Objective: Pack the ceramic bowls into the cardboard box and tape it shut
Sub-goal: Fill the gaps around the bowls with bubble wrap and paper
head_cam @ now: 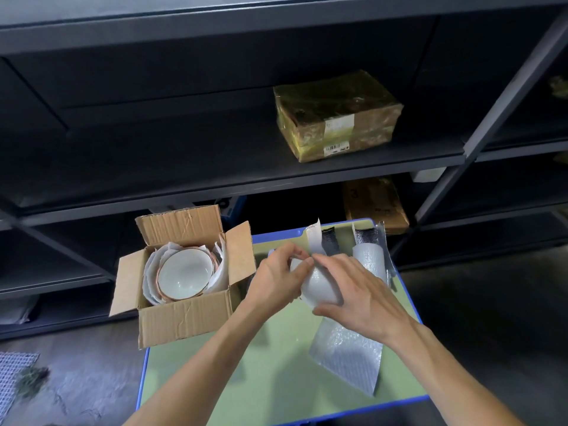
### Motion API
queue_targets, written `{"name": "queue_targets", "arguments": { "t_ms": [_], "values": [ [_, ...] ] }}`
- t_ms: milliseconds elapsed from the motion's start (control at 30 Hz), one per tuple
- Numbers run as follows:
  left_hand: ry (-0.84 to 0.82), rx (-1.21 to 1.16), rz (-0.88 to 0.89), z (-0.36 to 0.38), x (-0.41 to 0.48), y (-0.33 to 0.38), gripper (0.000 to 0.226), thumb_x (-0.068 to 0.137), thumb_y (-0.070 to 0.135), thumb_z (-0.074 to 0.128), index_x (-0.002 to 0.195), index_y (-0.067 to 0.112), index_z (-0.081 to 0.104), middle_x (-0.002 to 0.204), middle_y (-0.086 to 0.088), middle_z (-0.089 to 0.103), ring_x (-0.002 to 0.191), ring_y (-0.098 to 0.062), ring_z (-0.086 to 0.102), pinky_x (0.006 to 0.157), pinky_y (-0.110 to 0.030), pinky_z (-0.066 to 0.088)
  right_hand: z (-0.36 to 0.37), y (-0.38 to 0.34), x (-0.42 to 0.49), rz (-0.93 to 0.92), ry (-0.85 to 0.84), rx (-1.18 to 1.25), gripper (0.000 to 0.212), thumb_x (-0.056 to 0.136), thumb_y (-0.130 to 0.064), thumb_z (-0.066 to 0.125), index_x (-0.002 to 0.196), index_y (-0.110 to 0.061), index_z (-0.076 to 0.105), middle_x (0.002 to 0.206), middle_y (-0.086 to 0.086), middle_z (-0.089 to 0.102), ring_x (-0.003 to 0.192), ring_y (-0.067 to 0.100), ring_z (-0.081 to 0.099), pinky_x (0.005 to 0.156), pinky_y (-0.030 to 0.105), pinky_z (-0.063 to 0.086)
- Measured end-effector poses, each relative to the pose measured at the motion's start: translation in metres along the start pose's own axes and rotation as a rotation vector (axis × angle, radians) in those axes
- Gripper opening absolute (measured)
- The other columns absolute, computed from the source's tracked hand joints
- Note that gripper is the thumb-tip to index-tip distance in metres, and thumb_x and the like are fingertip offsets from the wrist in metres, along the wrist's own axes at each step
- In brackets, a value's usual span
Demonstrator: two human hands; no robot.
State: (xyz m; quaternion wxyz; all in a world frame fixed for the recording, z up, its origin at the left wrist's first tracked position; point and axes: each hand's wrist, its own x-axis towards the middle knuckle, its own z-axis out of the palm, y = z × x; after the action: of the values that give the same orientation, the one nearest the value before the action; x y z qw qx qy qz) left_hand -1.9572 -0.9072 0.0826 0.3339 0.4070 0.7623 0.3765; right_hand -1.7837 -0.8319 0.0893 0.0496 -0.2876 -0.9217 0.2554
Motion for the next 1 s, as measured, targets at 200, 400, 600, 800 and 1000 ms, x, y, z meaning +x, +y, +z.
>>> {"name": "queue_targets", "arguments": {
  "t_ms": [200,400,600,800,1000],
  "values": [
    [0.048,-0.018,0.029,-0.017,-0.009,0.012,0.019,0.098,0.041,0.055,0.091,0.025,0.062,0.063,0.004,0.058,0.047,-0.010,0.056,0.052,-0.032,0.052,-0.009,-0.010,0.010,-0.063,0.114,-0.045,0.023,0.092,-0.036,0.058,0.113,-0.035,0.049,0.102,-0.018,0.061,0.091,0.010,0.057,0.066,0.030,0.038],
    [-0.015,-0.076,0.154,-0.053,-0.032,0.009,0.033,0.090,0.023,0.073,0.120,0.023,0.058,0.080,0.010,0.055,0.059,0.000,0.051,0.056,-0.013,0.041,-0.026,-0.030,0.035,-0.020,0.003,0.204,0.013,0.094,-0.044,0.060,0.104,-0.040,0.053,0.078,-0.017,0.062,0.076,0.006,0.058,0.064,0.026,0.044],
    [-0.076,-0.423,0.097,-0.094,-0.047,-0.003,0.026,0.103,0.030,0.055,0.128,0.027,0.058,0.089,-0.007,0.064,0.082,-0.018,0.063,0.079,-0.043,0.055,-0.019,-0.065,0.060,0.008,-0.073,0.320,0.012,0.096,-0.047,0.053,0.107,-0.042,0.051,0.085,-0.011,0.066,0.075,0.009,0.061,0.069,0.036,0.051],
    [-0.025,-0.496,0.073,-0.132,-0.057,-0.021,0.023,0.104,0.018,0.051,0.124,0.012,0.061,0.106,-0.021,0.068,0.089,-0.018,0.067,0.079,-0.030,0.057,-0.006,-0.094,0.085,-0.015,-0.093,0.398,0.034,0.089,-0.070,0.049,0.110,-0.044,0.055,0.102,-0.019,0.066,0.093,0.003,0.062,0.083,0.041,0.054],
    [0.134,-0.420,-0.038,-0.157,-0.047,-0.046,0.011,0.099,0.016,0.058,0.103,0.008,0.066,0.073,-0.009,0.071,0.067,-0.019,0.063,0.069,-0.040,0.054,0.003,-0.130,0.098,-0.094,-0.087,0.351,0.062,0.083,-0.066,0.064,0.137,-0.049,0.041,0.132,-0.030,0.046,0.121,-0.010,0.045,0.096,0.020,0.041]
  ]
}}
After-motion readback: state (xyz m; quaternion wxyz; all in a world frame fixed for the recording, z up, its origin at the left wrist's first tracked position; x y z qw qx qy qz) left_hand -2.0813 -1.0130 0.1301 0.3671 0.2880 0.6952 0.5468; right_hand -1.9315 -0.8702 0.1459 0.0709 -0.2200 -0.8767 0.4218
